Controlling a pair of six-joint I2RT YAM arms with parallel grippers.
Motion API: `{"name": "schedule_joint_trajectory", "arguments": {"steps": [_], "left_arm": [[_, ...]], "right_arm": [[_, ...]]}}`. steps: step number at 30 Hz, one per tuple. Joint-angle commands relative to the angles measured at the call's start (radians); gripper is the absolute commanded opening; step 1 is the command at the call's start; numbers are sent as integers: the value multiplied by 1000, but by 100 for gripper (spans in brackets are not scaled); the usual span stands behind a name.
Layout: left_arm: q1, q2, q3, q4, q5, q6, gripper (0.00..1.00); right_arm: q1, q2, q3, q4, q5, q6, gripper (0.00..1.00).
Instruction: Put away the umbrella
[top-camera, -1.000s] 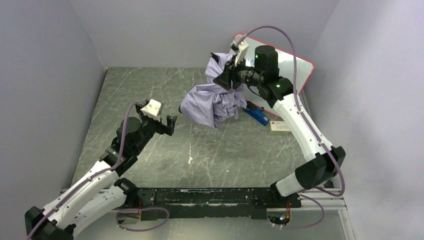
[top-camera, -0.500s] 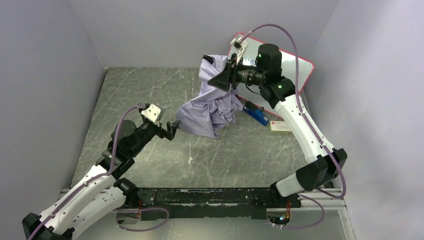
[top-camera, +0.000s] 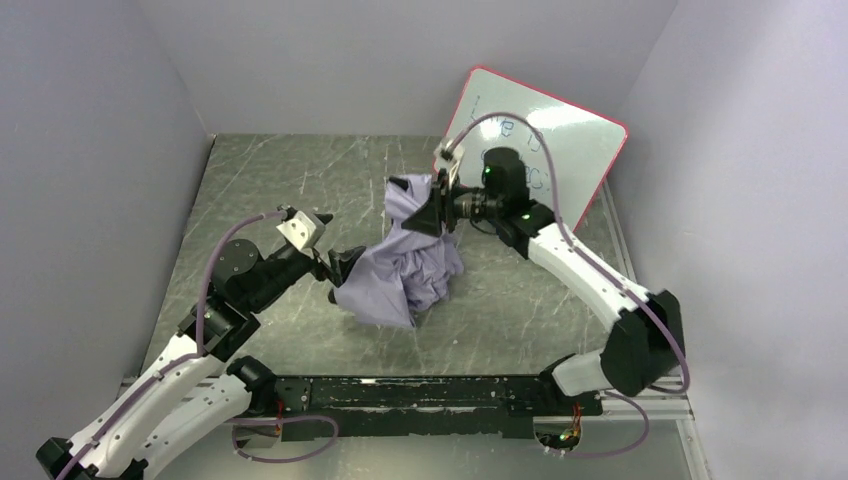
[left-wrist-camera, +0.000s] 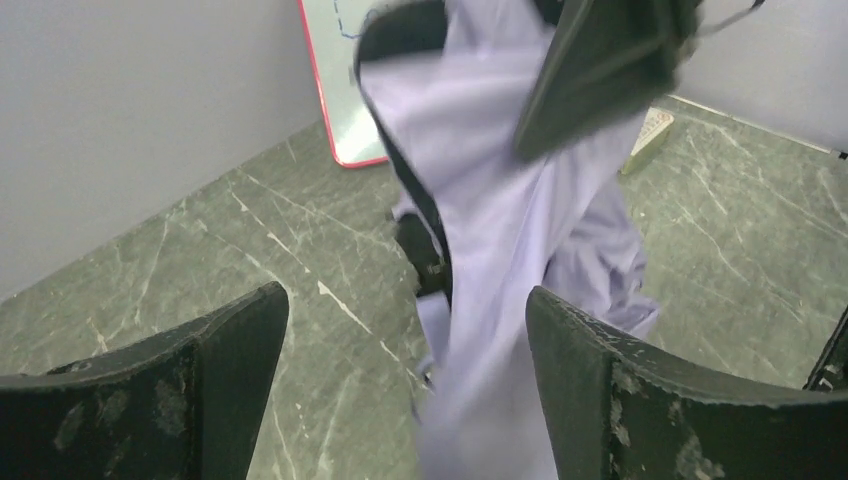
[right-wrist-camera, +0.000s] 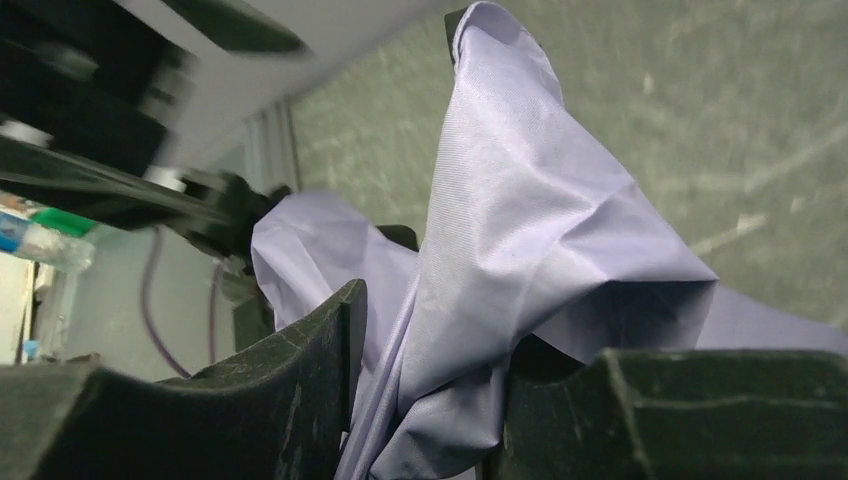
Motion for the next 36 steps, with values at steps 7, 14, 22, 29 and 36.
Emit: {"name": "schedule_joint_trajectory", "arguments": {"steps": [7,14,22,29,36], "left_arm": [[7,-12,23,-100,8,40,91],[7,25,18,-80,0,44,93],[7,55,28,-61,-12,47,94],[7,25,39,-60,-149,24,94],[7,-21,72,-101,-311,47,95]], "right_arm": [[23,162,-93,-76,366,-249,14],[32,80,-74,-223,521,-301,95],[30,-43,63,-426,558,-333,100],[205,-4,98,-466,577,-418,100],[343,120,117,-538,654,-499,100]]}}
